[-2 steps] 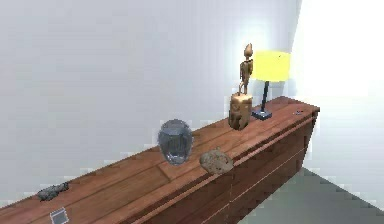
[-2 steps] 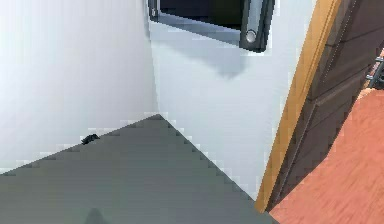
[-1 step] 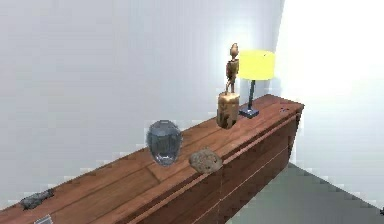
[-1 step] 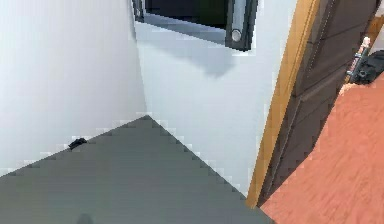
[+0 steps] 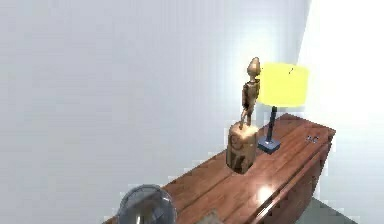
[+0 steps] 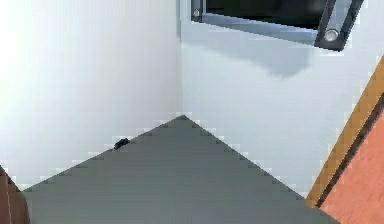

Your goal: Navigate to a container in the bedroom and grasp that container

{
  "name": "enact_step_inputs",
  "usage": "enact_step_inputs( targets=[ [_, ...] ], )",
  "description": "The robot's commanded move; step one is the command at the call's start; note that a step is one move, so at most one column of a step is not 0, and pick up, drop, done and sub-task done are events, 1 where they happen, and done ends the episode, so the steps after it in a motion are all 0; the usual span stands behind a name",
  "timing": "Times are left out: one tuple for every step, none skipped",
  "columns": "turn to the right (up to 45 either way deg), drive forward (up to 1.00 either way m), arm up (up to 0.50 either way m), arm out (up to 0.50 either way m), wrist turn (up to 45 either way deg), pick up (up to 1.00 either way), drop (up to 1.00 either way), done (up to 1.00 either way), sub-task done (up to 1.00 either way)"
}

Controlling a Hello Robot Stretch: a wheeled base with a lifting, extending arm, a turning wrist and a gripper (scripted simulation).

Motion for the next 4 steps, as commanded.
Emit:
enact_step_inputs(
  targets=[
    [-45.0, 0.00, 0.00, 0.00, 0.0, 0.00, 0.00, 0.00, 0.00],
    [-45.0, 0.00, 0.00, 0.00, 0.0, 0.00, 0.00, 0.00, 0.00],
    [-15.0, 0.00, 0.00, 0.00, 0.0, 0.00, 0.00, 0.00, 0.00],
    [0.0, 0.00, 0.50, 0.00, 0.0, 0.00, 0.00, 0.00, 0.00]
  ],
)
